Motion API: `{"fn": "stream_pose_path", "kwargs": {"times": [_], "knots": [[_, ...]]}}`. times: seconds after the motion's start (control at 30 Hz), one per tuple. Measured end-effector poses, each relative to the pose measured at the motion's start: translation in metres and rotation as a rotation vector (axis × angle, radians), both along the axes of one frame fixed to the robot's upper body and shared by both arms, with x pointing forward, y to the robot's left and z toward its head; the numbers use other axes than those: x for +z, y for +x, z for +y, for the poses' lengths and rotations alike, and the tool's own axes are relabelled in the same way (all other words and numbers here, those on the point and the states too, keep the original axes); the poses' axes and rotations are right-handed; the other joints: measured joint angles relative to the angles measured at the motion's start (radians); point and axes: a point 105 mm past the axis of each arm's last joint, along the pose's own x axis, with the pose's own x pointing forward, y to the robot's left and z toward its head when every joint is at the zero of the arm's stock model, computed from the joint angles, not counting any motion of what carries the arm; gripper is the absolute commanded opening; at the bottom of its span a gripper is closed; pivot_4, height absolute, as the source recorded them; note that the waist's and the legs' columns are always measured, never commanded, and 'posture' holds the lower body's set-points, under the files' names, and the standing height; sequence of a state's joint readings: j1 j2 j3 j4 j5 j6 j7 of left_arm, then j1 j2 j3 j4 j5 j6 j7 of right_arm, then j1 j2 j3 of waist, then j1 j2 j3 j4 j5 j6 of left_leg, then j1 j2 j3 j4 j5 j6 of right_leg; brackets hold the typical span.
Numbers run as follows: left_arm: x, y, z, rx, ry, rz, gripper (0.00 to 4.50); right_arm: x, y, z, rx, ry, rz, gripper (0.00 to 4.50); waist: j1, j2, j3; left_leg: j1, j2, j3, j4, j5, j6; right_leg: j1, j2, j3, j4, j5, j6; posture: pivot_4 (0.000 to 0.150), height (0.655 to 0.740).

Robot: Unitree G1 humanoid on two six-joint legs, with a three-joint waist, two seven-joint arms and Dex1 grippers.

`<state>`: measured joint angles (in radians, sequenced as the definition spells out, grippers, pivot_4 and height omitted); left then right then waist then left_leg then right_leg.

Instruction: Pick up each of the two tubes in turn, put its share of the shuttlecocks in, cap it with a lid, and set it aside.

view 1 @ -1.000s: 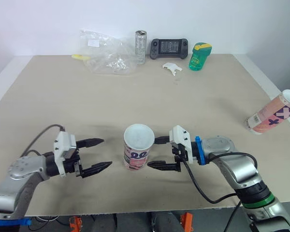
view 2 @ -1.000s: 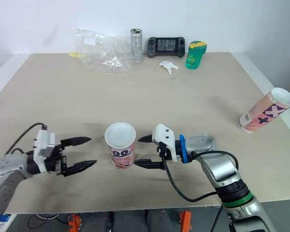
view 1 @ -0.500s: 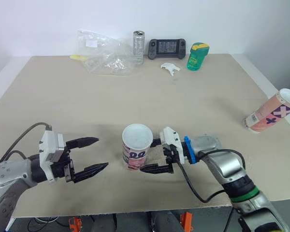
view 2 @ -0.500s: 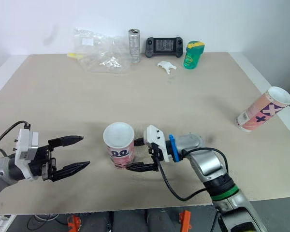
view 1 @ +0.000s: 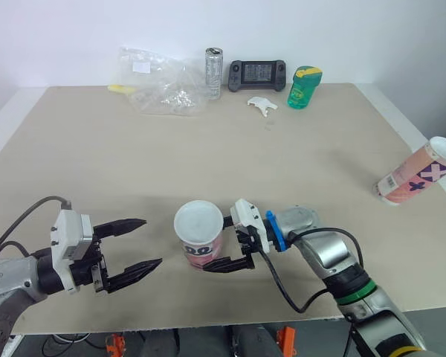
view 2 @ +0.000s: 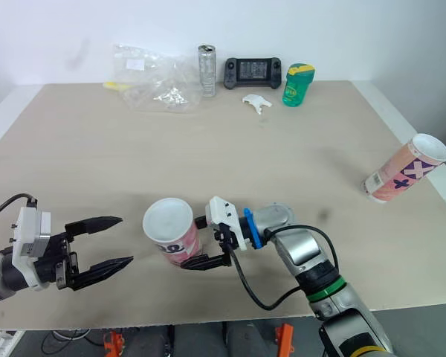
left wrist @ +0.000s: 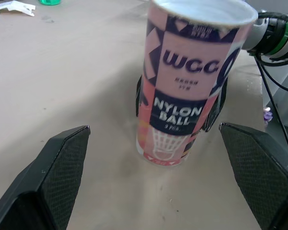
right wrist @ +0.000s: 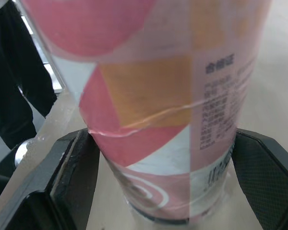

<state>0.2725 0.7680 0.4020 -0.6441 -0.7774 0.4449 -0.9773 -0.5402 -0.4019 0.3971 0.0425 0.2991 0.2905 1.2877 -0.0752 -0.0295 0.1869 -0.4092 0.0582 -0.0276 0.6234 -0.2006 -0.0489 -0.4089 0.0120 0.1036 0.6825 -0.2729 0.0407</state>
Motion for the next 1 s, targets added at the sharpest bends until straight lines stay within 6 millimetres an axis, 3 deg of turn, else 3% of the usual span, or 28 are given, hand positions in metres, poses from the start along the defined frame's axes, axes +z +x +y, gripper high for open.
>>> {"fn": "stream_pose_path", "kwargs": {"times": [0.23, 0.33, 0.47, 0.6, 0.87, 1.0], "knots": [[0.002, 0.001, -0.002, 0.015, -0.006, -0.008, 4.5, -0.003, 0.002, 0.004, 0.028, -0.018, -0.022, 4.4, 0.0, 0.0, 0.0, 0.0, 0.0, 0.0, 0.0, 0.0, 0.0, 0.0, 0.0, 0.0, 0.0, 0.0, 0.0, 0.15, 0.7236], [0.002, 0.001, -0.004, 0.006, -0.008, -0.008, 4.5, -0.004, 0.003, 0.003, 0.026, -0.02, -0.019, 3.74, 0.001, 0.0, 0.0, 0.0, 0.0, 0.0, 0.0, 0.0, 0.0, 0.0, 0.0, 0.0, 0.0, 0.0, 0.0, 0.15, 0.7236], [0.001, 0.003, -0.008, -0.016, -0.015, -0.009, 4.5, -0.003, 0.003, 0.003, 0.02, -0.019, -0.017, 3.74, 0.001, 0.0, 0.0, 0.0, 0.0, 0.0, 0.001, 0.0, 0.0, 0.0, 0.0, 0.0, 0.0, 0.0, 0.0, 0.15, 0.7236], [0.001, 0.007, -0.009, -0.021, -0.016, -0.014, 4.5, -0.001, 0.007, -0.003, -0.008, -0.02, -0.013, 2.86, 0.001, 0.0, 0.0, 0.0, 0.0, 0.0, 0.001, 0.0, 0.0, 0.001, 0.0, 0.0, 0.0, 0.0, 0.0, 0.15, 0.7236], [-0.003, 0.01, -0.014, -0.044, -0.022, -0.002, 4.5, 0.002, 0.01, -0.006, -0.044, -0.019, -0.003, 2.86, 0.001, 0.0, 0.0, 0.0, 0.0, 0.0, 0.001, 0.0, 0.0, 0.001, 0.0, 0.0, 0.0, 0.0, 0.0, 0.15, 0.7236], [0.001, 0.015, -0.018, -0.055, -0.036, -0.021, 4.5, 0.014, 0.025, -0.026, -0.151, -0.002, -0.026, 2.86, 0.004, 0.0, 0.0, -0.001, -0.001, 0.0, 0.002, 0.0, 0.0, 0.001, 0.0, 0.0, 0.0, 0.001, 0.001, 0.15, 0.7236]]}}
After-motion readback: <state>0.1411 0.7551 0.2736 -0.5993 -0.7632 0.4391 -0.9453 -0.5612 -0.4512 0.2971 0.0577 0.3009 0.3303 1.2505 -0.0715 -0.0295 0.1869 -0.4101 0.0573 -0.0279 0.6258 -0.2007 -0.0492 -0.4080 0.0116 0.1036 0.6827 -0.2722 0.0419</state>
